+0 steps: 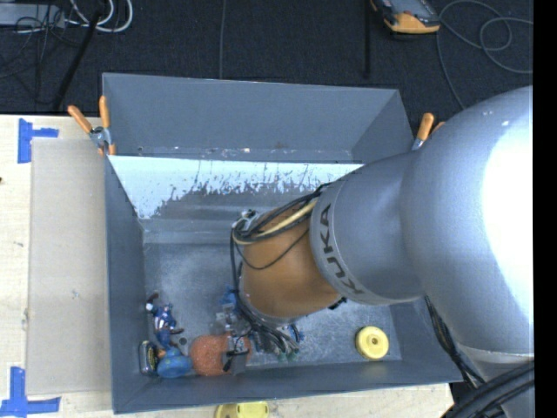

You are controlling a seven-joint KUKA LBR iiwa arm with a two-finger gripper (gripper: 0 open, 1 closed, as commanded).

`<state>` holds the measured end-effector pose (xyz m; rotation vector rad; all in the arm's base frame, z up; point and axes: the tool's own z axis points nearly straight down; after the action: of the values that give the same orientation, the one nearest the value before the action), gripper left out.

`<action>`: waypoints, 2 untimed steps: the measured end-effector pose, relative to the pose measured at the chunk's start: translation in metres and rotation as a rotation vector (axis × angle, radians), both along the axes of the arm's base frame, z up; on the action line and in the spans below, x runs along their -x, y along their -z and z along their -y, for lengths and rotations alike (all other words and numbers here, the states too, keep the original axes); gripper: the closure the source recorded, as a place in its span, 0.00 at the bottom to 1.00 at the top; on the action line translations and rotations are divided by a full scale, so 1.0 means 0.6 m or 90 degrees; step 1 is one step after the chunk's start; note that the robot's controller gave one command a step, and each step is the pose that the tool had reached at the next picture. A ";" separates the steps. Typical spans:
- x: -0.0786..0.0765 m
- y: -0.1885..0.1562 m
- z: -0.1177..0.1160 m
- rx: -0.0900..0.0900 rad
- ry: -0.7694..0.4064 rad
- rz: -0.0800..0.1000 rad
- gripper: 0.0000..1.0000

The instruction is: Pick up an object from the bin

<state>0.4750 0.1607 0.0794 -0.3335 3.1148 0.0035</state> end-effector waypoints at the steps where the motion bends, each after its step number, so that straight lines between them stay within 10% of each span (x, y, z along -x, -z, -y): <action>1: 0.000 0.000 0.000 0.000 0.000 0.000 1.00; 2: 0.003 -0.080 0.010 0.003 -0.003 -0.010 1.00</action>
Offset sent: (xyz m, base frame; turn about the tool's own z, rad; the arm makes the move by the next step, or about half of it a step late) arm 0.0061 -0.0170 0.1671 -0.0148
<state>0.4730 0.1545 0.1277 -0.3433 3.1304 -0.0019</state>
